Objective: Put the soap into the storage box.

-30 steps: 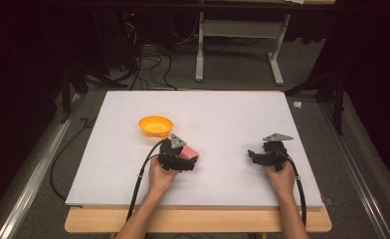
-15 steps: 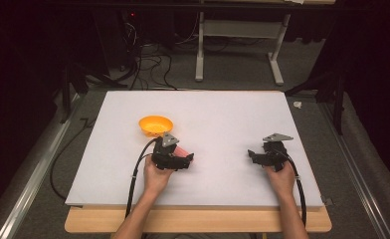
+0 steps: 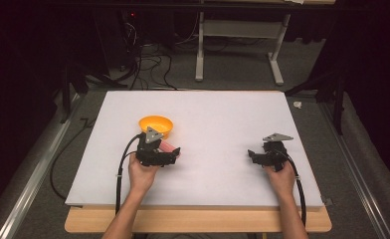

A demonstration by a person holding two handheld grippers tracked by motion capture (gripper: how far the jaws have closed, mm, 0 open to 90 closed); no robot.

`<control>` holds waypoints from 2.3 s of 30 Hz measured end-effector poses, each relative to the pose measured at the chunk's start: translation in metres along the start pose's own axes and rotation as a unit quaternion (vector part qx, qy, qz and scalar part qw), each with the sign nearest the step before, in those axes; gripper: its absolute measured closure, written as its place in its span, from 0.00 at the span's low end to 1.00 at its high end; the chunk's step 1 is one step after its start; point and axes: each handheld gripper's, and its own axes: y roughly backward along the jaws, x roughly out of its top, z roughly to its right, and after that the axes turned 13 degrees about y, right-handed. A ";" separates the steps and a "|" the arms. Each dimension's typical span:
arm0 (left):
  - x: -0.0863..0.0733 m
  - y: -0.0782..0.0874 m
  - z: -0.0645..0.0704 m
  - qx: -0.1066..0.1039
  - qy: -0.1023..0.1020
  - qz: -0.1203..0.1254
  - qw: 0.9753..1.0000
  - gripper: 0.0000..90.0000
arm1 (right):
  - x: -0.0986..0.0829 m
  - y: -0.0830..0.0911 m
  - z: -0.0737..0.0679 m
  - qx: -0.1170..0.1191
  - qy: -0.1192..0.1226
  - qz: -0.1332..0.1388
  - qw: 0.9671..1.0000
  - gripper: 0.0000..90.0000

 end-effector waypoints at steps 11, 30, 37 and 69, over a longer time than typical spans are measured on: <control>0.010 0.009 -0.013 0.022 0.012 0.017 1.000 0.16 | 0.000 0.000 0.000 -0.001 0.000 0.000 1.000 0.28; 0.036 0.009 -0.036 0.048 0.039 0.025 0.998 0.16 | 0.000 0.000 0.000 0.000 0.000 0.000 1.000 0.29; 0.045 0.000 -0.041 0.063 0.039 0.021 0.997 0.16 | 0.000 0.000 0.000 -0.001 0.001 0.000 1.000 0.29; 0.074 -0.059 -0.058 0.115 0.073 -0.033 0.990 0.16 | 0.000 0.000 0.000 0.000 0.001 0.000 1.000 0.29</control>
